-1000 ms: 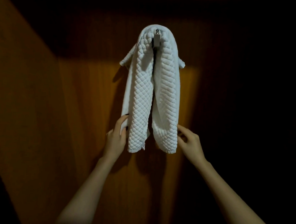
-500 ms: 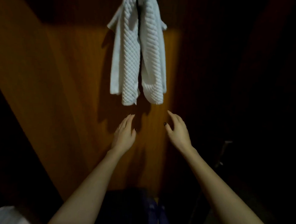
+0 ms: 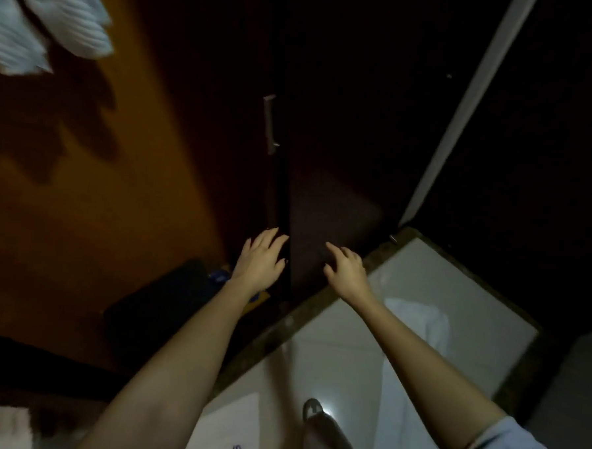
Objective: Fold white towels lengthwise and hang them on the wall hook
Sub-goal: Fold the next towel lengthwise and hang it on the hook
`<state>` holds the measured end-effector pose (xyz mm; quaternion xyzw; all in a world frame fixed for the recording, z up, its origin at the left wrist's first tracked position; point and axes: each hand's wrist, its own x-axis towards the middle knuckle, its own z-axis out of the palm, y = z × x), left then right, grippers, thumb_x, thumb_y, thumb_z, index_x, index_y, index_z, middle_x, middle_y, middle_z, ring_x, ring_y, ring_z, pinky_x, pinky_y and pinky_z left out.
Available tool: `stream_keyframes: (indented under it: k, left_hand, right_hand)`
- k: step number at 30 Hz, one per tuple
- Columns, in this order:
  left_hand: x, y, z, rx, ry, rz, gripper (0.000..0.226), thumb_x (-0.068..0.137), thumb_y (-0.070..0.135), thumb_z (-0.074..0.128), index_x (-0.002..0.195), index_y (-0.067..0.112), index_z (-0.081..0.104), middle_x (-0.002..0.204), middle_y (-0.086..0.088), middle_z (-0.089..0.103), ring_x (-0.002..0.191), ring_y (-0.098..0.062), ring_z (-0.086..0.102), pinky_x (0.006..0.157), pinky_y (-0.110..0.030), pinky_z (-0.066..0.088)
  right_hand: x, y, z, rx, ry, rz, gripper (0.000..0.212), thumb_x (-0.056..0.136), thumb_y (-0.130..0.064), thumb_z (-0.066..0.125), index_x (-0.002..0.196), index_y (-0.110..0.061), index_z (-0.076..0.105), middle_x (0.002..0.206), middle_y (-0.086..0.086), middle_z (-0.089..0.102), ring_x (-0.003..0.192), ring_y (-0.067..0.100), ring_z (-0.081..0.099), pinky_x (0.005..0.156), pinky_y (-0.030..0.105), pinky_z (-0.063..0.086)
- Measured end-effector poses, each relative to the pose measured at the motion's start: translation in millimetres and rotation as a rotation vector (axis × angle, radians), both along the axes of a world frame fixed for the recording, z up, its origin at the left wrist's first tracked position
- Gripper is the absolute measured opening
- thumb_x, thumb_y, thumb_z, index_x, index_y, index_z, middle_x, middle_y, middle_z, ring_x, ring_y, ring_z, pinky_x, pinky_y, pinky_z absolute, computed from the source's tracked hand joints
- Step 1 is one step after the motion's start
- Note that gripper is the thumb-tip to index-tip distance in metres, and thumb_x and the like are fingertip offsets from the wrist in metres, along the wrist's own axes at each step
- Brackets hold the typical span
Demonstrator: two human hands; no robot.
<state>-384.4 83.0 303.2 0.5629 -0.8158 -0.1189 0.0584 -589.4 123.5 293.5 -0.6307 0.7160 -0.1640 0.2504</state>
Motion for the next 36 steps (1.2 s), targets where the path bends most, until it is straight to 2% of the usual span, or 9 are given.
stream_keyframes:
  k: [8, 14, 22, 27, 30, 33, 36]
  left_hand:
    - [-154, 55, -74, 0.193, -0.112, -0.404, 0.052, 0.099, 0.03, 0.042, 0.148, 0.02, 0.027, 0.157, -0.004, 0.018, 0.145, -0.02, 0.012, 0.116, -0.048, 0.016]
    - [-254, 108, -158, 0.275, -0.101, -0.645, 0.054, 0.097, 0.024, 0.045, 0.148, 0.019, 0.027, 0.157, -0.007, 0.018, 0.145, -0.021, 0.013, 0.116, -0.047, 0.015]
    - [-333, 172, -389, 0.272, -0.197, -0.892, 0.055, 0.097, 0.021, 0.045, 0.149, 0.019, 0.025, 0.157, -0.006, 0.02, 0.145, -0.023, 0.016, 0.116, -0.044, 0.014]
    - [-360, 204, -548, 0.24, -0.204, -0.868, 0.054, 0.098, 0.026, 0.043, 0.148, 0.02, 0.025, 0.154, -0.006, 0.027, 0.141, -0.022, 0.023, 0.115, -0.041, 0.02]
    - [-372, 225, -641, 0.263, -0.179, -0.939, 0.054, 0.098, 0.026, 0.042, 0.149, 0.021, 0.025, 0.152, -0.008, 0.03, 0.14, -0.023, 0.027, 0.115, -0.041, 0.019]
    - [-381, 247, -722, 0.286, -0.163, -1.003, 0.058, 0.095, 0.03, 0.048, 0.148, 0.023, 0.026, 0.151, -0.009, 0.033, 0.138, -0.025, 0.03, 0.113, -0.04, 0.02]
    - [-382, 265, -789, 0.287, -0.188, -1.072, 0.069, 0.088, 0.035, 0.06, 0.147, 0.024, 0.026, 0.15, -0.007, 0.034, 0.136, -0.024, 0.033, 0.111, -0.039, 0.025]
  right_hand:
    - [-151, 138, -82, 0.218, -0.022, -0.443, 0.054, 0.098, -0.02, 0.051, 0.149, -0.012, 0.036, 0.145, 0.021, 0.043, 0.133, 0.038, 0.038, 0.109, 0.044, 0.035]
    - [-222, 220, -166, 0.336, -0.016, -0.596, 0.055, 0.098, -0.017, 0.051, 0.149, -0.011, 0.034, 0.143, 0.022, 0.043, 0.131, 0.039, 0.04, 0.107, 0.042, 0.037]
    - [-302, 296, -363, 0.308, -0.077, -0.674, 0.052, 0.094, -0.01, 0.057, 0.144, -0.013, 0.045, 0.142, 0.023, 0.046, 0.13, 0.038, 0.044, 0.107, 0.042, 0.038]
    - [-341, 341, -511, 0.323, -0.097, -0.672, 0.047, 0.094, -0.009, 0.058, 0.14, -0.009, 0.049, 0.139, 0.02, 0.051, 0.128, 0.034, 0.047, 0.107, 0.039, 0.038]
    - [-357, 366, -597, 0.307, -0.073, -0.703, 0.044, 0.093, -0.007, 0.058, 0.137, -0.007, 0.053, 0.135, 0.019, 0.055, 0.123, 0.035, 0.051, 0.099, 0.034, 0.039]
    - [-368, 386, -672, 0.32, -0.064, -0.736, 0.047, 0.093, -0.005, 0.055, 0.14, -0.013, 0.051, 0.141, 0.02, 0.049, 0.126, 0.036, 0.048, 0.1, 0.033, 0.039]
    - [-375, 408, -733, 0.349, -0.021, -0.751, 0.046, 0.097, -0.014, 0.054, 0.141, -0.022, 0.05, 0.143, 0.018, 0.046, 0.125, 0.035, 0.048, 0.099, 0.036, 0.042]
